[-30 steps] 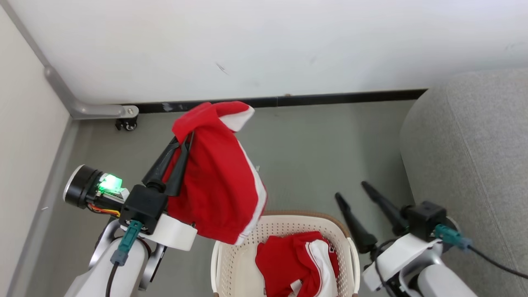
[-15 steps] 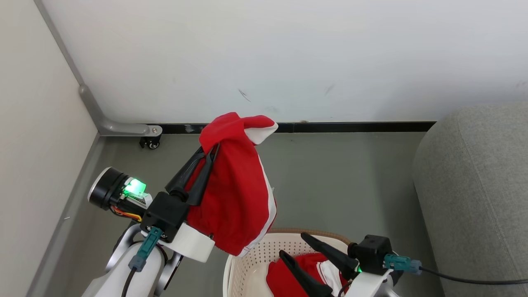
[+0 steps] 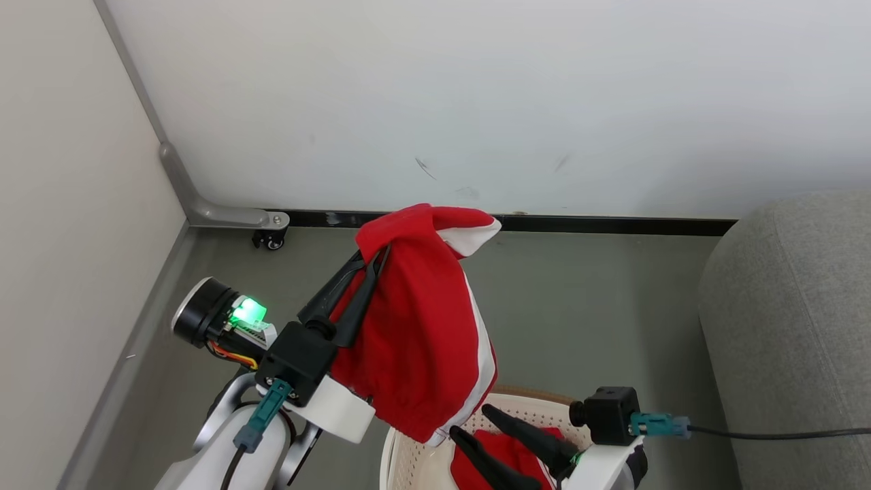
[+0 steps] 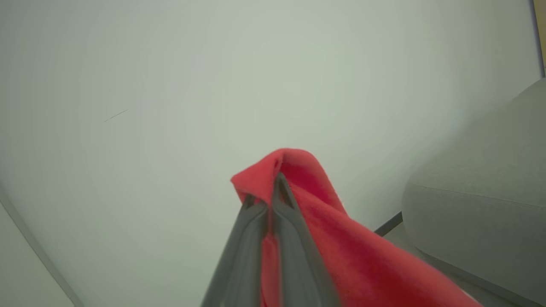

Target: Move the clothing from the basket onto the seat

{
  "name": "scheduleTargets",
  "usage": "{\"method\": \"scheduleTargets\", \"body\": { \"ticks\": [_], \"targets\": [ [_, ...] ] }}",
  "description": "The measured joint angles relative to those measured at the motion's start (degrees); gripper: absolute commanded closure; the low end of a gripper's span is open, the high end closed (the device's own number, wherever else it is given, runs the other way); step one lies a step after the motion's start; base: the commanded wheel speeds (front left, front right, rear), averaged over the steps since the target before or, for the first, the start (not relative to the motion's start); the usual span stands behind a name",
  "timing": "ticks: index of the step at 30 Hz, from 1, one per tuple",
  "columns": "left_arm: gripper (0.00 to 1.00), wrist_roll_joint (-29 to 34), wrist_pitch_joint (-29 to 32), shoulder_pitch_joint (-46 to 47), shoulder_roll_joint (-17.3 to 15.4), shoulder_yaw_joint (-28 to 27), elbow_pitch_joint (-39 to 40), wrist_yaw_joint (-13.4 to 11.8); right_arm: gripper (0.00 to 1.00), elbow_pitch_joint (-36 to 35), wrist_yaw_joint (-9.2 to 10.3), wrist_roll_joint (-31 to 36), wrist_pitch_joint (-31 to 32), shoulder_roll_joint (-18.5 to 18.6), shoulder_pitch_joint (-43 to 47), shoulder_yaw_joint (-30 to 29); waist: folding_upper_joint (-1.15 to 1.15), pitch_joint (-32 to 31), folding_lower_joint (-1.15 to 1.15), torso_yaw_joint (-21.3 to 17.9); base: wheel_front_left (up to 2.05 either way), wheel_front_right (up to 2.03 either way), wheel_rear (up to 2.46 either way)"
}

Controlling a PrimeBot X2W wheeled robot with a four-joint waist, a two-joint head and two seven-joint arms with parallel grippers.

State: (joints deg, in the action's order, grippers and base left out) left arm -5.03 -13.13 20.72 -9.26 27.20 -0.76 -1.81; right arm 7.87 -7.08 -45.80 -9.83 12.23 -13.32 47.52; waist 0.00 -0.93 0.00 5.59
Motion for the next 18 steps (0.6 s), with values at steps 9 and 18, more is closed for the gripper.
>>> {"method": "scheduleTargets", "body": {
  "ticks": [9, 18],
  "targets": [
    [1.0, 0.01, 0.47, 0.12, 0.45, 1.43, 0.51, 0.49, 0.0, 1.78, 0.0, -6.17, 0.42, 0.12, -4.02, 2.07, 0.0, -0.06, 0.0, 1.05, 0.0, 0.0, 0.0],
    [1.0, 0.03, 1.04, 0.14, 0.45, 1.94, 0.75, 0.69, 0.0, 2.47, 0.0, -6.67, -0.33, 0.14, -8.01, 6.01, 0.0, -0.28, 0.0, 1.97, 0.0, 0.0, 0.0]
  ]
}}
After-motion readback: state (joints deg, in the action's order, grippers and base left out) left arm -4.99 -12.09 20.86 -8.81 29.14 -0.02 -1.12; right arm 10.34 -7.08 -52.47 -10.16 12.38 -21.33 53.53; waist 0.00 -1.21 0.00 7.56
